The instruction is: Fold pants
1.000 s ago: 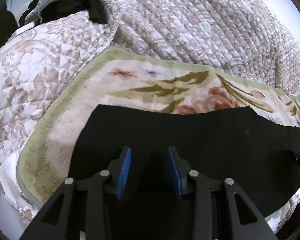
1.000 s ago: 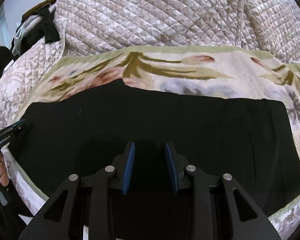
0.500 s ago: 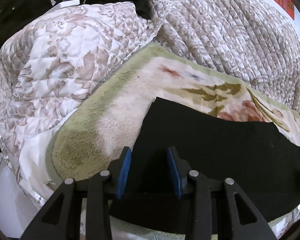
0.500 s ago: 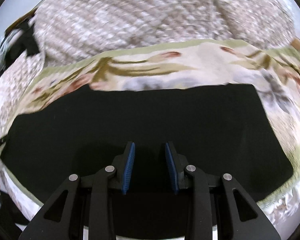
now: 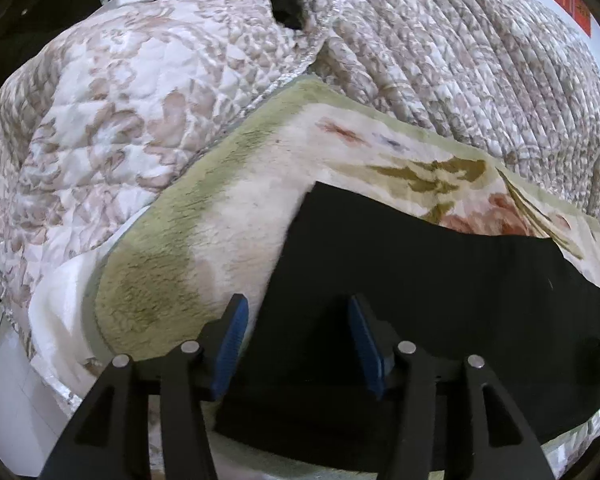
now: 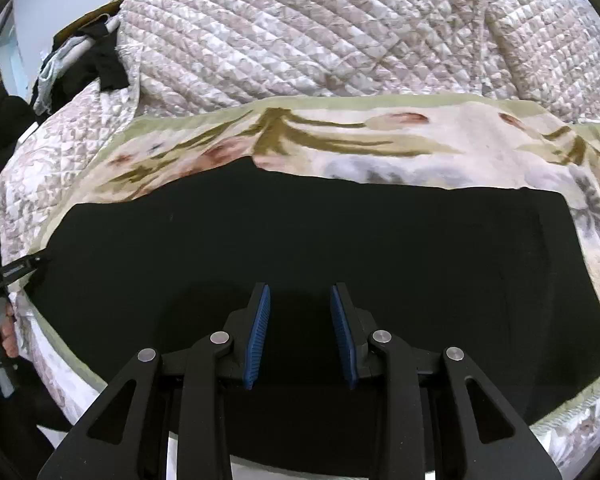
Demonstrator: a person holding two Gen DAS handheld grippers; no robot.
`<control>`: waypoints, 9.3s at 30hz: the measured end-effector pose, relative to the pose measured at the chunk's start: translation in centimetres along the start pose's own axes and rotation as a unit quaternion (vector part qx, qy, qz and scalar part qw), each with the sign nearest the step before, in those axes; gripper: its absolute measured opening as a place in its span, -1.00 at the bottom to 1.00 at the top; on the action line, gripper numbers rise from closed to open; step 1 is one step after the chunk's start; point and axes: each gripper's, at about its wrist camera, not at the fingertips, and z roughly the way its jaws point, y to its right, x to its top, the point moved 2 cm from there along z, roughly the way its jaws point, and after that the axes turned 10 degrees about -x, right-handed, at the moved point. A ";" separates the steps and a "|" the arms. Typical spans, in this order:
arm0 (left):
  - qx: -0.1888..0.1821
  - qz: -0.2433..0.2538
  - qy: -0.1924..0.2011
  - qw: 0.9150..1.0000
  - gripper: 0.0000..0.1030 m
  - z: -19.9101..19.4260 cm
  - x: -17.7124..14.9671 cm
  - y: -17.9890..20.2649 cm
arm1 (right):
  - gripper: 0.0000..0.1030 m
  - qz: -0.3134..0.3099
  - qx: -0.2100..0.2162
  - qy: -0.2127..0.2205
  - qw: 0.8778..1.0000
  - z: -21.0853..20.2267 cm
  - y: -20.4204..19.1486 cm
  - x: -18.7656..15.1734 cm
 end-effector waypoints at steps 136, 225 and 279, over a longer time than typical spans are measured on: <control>-0.202 0.137 -0.041 0.969 -0.23 0.7 -2.9 17.9 | -0.76 0.034 0.072 -0.028 0.996 -0.8 -0.5 -1.6; -0.152 0.032 -0.020 0.988 -0.23 -1.3 -2.1 7.8 | -0.59 -0.036 0.133 -0.002 0.990 -1.9 -9.6 0.2; -0.193 0.157 -0.056 0.967 -0.15 5.4 0.7 20.3 | -0.69 0.032 0.060 -0.048 0.996 7.2 0.2 7.0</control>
